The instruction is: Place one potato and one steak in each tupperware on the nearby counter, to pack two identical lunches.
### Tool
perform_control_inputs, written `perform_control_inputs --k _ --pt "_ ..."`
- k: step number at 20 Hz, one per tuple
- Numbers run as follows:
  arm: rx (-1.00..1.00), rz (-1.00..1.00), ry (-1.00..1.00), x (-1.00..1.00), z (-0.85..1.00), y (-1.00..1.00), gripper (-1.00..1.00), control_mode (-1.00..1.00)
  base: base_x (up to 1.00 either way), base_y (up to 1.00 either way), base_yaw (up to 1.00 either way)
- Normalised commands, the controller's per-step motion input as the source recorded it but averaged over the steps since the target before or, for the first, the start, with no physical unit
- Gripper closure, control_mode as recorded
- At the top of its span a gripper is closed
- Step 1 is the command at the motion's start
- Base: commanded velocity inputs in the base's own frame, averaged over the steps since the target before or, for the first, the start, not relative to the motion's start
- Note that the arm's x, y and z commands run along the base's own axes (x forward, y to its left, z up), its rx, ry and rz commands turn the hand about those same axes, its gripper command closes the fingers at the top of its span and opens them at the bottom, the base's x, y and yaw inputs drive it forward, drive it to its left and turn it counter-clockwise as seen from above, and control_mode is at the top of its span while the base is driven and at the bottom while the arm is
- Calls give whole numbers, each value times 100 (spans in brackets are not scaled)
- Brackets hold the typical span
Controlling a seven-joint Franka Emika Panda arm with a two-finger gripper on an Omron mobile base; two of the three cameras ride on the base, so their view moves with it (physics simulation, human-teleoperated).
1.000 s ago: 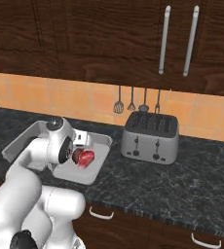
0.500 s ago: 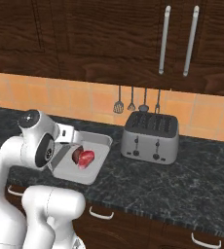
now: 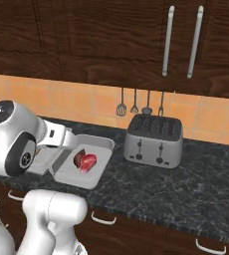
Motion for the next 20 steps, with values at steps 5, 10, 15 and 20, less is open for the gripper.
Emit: perform_control_inputs --k 5,10,15,20 --pt "0 -8 -12 -60 22 -9 -100 100 -40 -5 -4" --pt "0 0 0 0 0 0 -100 100 -100 -52 -4" --pt "0 0 0 0 0 0 -100 100 -79 -99 -1" --pt "0 0 0 0 0 0 -100 100 -61 -100 0"
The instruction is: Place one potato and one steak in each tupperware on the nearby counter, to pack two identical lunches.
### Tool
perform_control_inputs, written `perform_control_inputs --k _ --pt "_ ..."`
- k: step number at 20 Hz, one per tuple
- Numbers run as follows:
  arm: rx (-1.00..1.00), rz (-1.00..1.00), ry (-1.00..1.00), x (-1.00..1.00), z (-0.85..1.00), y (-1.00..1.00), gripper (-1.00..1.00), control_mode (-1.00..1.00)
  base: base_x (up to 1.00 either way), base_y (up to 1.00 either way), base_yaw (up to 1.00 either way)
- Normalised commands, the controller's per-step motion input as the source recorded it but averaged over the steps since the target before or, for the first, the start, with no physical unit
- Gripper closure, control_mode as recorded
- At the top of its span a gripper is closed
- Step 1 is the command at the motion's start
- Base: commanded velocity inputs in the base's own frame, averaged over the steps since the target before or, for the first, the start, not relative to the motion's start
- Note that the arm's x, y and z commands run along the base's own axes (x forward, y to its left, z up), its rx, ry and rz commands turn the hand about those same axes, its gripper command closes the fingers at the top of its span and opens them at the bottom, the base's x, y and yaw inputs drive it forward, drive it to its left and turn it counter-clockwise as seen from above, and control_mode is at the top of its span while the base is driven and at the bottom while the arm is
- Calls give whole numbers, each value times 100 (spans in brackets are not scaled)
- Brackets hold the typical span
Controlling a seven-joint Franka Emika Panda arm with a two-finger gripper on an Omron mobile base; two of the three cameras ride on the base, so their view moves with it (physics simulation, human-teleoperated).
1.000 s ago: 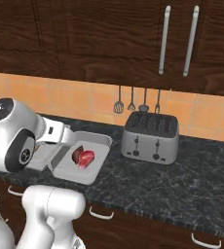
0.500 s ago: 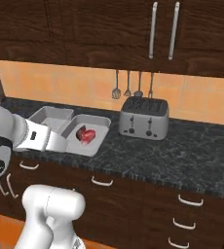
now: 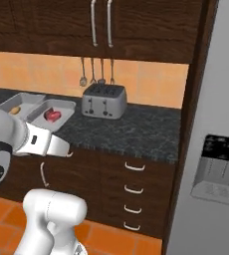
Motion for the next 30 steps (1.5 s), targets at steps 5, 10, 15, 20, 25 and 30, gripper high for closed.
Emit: perform_control_inputs --k 5,10,15,20,25,30 --pt "0 0 0 0 0 0 -100 100 -54 -100 -1" --pt "0 0 0 0 0 0 -100 100 -29 -100 -3" --pt "0 0 0 0 0 0 -100 100 0 -100 -11" --pt "0 0 0 0 0 0 -100 100 13 -100 -12" --pt "0 0 0 0 0 0 -100 100 42 -38 -11" --pt "0 0 0 0 0 0 -100 100 64 -45 -7"
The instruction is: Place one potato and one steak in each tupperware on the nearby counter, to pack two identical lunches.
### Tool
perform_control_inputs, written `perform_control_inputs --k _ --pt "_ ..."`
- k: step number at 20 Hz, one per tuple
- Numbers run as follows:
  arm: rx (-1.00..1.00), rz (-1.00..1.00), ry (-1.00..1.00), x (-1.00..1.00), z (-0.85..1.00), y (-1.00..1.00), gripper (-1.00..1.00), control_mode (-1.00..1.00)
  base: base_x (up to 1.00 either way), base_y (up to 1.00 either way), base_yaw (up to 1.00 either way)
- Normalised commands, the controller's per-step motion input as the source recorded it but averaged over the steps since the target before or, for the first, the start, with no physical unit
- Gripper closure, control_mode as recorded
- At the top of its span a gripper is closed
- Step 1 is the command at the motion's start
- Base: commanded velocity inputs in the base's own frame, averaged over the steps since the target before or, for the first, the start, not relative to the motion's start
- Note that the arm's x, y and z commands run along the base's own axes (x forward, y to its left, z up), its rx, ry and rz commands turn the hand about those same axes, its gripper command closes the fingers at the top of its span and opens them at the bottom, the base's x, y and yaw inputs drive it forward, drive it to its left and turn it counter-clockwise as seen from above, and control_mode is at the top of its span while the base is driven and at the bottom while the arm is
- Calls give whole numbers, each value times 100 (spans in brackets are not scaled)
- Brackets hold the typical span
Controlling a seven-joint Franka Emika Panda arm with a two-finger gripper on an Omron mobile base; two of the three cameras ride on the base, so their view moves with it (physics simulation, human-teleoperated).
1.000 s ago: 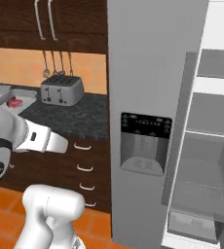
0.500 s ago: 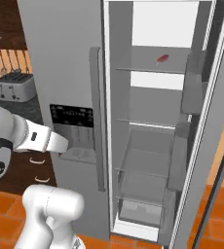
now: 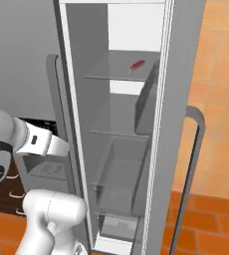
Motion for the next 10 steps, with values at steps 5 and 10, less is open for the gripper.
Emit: perform_control_inputs --k 5,10 --pt "0 0 0 0 0 0 -100 100 57 -39 -2" --pt "0 0 0 0 0 0 -100 100 68 -26 0"
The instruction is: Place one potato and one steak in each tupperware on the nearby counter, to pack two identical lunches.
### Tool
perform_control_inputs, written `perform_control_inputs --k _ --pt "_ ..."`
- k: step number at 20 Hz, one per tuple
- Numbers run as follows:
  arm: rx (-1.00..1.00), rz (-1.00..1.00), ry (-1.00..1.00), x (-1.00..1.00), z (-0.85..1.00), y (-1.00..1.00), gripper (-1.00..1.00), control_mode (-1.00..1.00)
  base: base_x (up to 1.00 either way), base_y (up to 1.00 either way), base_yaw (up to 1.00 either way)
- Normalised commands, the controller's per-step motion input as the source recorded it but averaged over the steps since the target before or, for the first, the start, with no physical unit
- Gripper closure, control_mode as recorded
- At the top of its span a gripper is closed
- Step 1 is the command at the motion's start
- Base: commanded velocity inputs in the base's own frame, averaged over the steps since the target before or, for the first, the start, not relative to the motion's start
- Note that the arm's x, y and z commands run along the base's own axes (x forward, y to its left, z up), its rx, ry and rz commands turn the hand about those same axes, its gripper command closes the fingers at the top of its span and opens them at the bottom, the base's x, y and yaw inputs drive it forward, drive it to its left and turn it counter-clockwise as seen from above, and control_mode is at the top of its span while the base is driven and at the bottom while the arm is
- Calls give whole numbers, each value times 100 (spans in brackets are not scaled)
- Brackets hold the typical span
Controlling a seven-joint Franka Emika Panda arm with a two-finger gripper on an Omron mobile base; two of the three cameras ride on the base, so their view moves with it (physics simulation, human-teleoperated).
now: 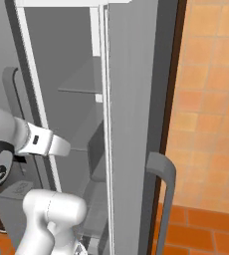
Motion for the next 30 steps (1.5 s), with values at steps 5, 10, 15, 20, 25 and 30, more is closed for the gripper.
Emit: perform_control_inputs --k 5,10,15,20,25,30 --pt "2 0 0 19 15 -20 -100 -100 25 -12 0" --pt "0 0 0 18 75 -14 -100 -100 0 0 0" --pt "0 0 1 50 72 0 -100 -100 0 0 0" --pt "0 0 -23 25 27 -7 -100 -100 0 0 0" --pt "0 -2 -32 33 7 -4 -100 -100 0 0 0" --pt "0 0 8 90 3 -23 -100 -100 0 0 0"
